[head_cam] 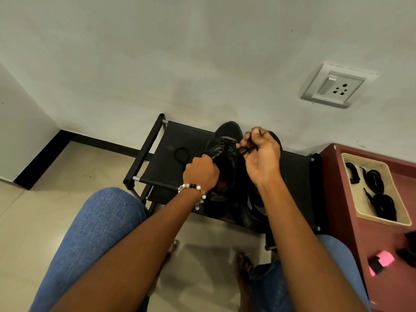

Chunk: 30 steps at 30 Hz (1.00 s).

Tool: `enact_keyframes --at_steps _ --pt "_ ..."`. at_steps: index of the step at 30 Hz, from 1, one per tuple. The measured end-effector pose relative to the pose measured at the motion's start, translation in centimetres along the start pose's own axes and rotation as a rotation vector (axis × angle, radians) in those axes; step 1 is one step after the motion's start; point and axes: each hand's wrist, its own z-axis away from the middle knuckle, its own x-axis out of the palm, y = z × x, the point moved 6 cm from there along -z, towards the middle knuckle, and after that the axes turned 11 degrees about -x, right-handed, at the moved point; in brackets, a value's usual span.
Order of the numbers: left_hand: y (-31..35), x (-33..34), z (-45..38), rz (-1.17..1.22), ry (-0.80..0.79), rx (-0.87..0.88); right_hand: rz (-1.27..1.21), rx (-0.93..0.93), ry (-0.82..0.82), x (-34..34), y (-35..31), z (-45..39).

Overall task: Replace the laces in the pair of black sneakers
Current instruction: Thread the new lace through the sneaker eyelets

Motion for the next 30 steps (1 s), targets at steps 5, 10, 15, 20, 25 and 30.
enact_keyframes --at_steps 5,10,15,20,25,30 --pt "0.0 0.0 0.0 0.004 0.006 0.005 1.123 -0.294 -0.44 1.0 1.2 0.1" --pt "-0.1 0.2 -0.1 0.012 0.006 0.005 1.744 -0.463 -0.603 2.0 2.1 0.9" --pt "0.0 0.2 -0.1 0.004 0.018 0.015 1.505 -0.454 -0.439 1.9 1.3 1.1" --pt "-0.1 0.2 -0.2 0.021 0.014 0.01 0.434 0.138 0.007 -0.7 1.5 1.1" --pt "-0.1 0.2 -0.2 0.024 0.017 0.008 0.053 0.215 0.023 -0.6 1.7 1.0" --pt "-0.1 0.2 -0.2 0.022 0.013 0.012 0.967 -0.184 -0.283 0.3 1.3 0.4"
